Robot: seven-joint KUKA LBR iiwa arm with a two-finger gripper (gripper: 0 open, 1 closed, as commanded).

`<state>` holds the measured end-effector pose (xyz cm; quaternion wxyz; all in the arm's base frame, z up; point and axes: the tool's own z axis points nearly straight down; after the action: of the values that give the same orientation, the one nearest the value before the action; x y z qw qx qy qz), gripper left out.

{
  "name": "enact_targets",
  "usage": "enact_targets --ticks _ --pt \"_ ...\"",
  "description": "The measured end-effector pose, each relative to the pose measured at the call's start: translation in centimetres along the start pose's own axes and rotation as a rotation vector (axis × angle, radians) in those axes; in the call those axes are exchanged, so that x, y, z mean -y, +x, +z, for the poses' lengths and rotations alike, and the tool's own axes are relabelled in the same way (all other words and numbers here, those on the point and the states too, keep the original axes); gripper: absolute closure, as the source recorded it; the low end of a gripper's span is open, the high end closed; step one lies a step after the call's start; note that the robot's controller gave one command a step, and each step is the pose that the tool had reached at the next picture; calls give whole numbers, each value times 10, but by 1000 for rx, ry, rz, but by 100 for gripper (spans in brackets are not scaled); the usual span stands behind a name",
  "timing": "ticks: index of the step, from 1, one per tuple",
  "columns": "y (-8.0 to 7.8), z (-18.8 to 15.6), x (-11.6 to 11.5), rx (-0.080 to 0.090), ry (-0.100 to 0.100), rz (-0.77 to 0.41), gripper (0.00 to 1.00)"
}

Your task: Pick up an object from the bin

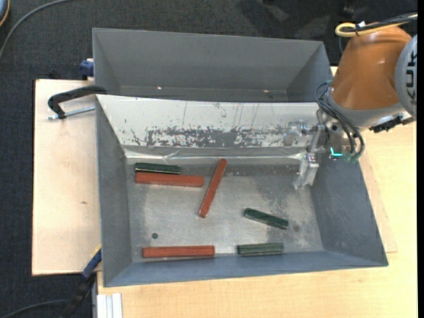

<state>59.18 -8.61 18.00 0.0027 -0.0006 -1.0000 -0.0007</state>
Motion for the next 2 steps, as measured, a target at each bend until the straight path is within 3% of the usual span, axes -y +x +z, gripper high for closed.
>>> enact_targets --ticks 1,2 --pt "16 103 -53 -2 -3 51 0" --pt "94 110 -77 2 -1 43 0"
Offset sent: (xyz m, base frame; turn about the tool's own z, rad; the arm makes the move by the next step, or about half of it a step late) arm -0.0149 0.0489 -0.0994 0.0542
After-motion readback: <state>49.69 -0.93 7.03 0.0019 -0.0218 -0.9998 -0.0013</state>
